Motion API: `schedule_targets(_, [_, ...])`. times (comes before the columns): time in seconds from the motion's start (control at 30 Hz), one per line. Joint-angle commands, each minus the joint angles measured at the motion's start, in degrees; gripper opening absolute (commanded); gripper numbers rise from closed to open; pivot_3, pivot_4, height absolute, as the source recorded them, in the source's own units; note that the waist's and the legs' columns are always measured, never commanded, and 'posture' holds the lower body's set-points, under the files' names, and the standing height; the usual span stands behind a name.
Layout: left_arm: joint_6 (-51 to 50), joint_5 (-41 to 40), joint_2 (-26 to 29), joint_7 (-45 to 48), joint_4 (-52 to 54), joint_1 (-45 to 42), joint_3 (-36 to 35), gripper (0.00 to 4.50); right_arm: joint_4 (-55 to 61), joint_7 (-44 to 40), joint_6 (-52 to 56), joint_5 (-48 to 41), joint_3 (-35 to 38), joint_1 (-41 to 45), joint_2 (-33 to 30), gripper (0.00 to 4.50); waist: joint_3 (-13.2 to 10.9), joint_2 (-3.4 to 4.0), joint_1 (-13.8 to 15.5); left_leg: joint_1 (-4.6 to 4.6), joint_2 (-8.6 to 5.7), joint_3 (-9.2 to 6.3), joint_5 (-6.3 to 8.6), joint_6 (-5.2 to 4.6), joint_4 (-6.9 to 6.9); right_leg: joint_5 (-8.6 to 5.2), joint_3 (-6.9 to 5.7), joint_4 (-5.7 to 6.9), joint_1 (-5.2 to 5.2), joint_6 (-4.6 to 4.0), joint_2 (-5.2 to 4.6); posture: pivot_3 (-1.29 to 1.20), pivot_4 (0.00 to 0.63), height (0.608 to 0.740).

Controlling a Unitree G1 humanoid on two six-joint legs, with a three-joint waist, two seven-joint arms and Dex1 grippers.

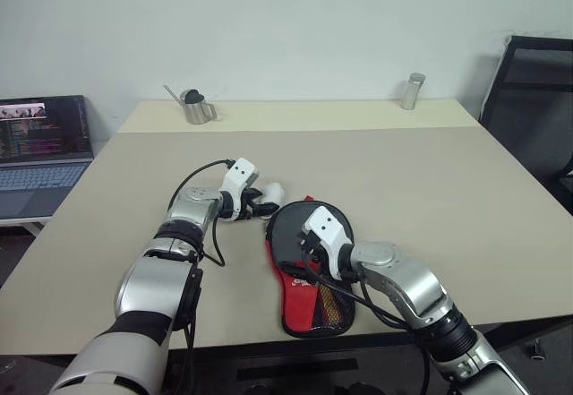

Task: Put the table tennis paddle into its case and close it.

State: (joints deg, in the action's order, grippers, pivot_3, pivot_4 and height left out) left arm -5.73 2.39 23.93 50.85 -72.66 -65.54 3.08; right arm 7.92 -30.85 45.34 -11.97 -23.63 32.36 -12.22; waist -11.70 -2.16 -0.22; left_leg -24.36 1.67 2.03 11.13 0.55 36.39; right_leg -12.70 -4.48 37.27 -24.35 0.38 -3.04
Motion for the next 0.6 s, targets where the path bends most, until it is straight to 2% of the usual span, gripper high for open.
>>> schedule_targets(0.03, [0.41, 0.4, -0.04, -0.16, -0.24, 0.5, -0.63, 1.71, 1.73, 0.48, -0.45, 0.42, 1.0, 0.37, 0.63, 4.5, 0.0, 0.0, 0.0, 0.0, 0.0, 0.0, 0.0, 0.0, 0.01, 0.0, 0.0, 0.02, 0.0, 0.0, 0.0, 0.0, 0.15, 0.74])
schedule_targets(0.13, [0.48, 0.33, 0.11, -0.07, -0.06, 0.8, -0.87, 0.68, 1.22, 1.07, -0.57, 0.71, 1.24, 0.7, 0.99, 4.5, 0.0, 0.0, 0.0, 0.0, 0.0, -0.01, 0.0, 0.0, 0.05, 0.0, 0.0, 0.07, 0.0, 0.0, 0.0, 0.0, 0.15, 0.74])
schedule_targets(0.2, [0.62, 0.39, 0.42, 0.04, 0.09, 1.11, -1.11, 0.17, 0.63, 1.95, -1.07, 1.13, 1.74, 1.01, 1.57, 4.5, 0.01, -0.01, 0.0, 0.0, 0.0, -0.01, 0.0, 0.0, 0.09, 0.0, 0.0, 0.1, 0.0, 0.0, 0.0, 0.0, 0.15, 0.74])
schedule_targets(0.23, [0.65, 0.32, 0.67, 0.15, 0.23, 1.36, -1.38, 0.05, -0.18, 2.81, -1.77, 1.73, 2.05, 1.35, 2.0, 4.5, 0.01, -0.01, -0.03, 0.0, 0.0, -0.02, 0.0, 0.0, 0.11, 0.0, 0.01, 0.11, 0.0, 0.0, 0.0, 0.0, 0.15, 0.74])
schedule_targets(0.6, [0.66, -0.16, 4.22, 4.59, 3.19, 3.17, -2.47, 0.04, -18.05, 3.77, -6.22, 7.7, 0.97, 5.63, 4.22, 4.5, 0.04, -0.06, -1.22, 0.12, 0.02, 0.01, 0.01, -0.01, 0.38, 0.0, 0.17, 0.53, -0.02, 0.0, 0.0, 0.0, 0.15, 0.74])
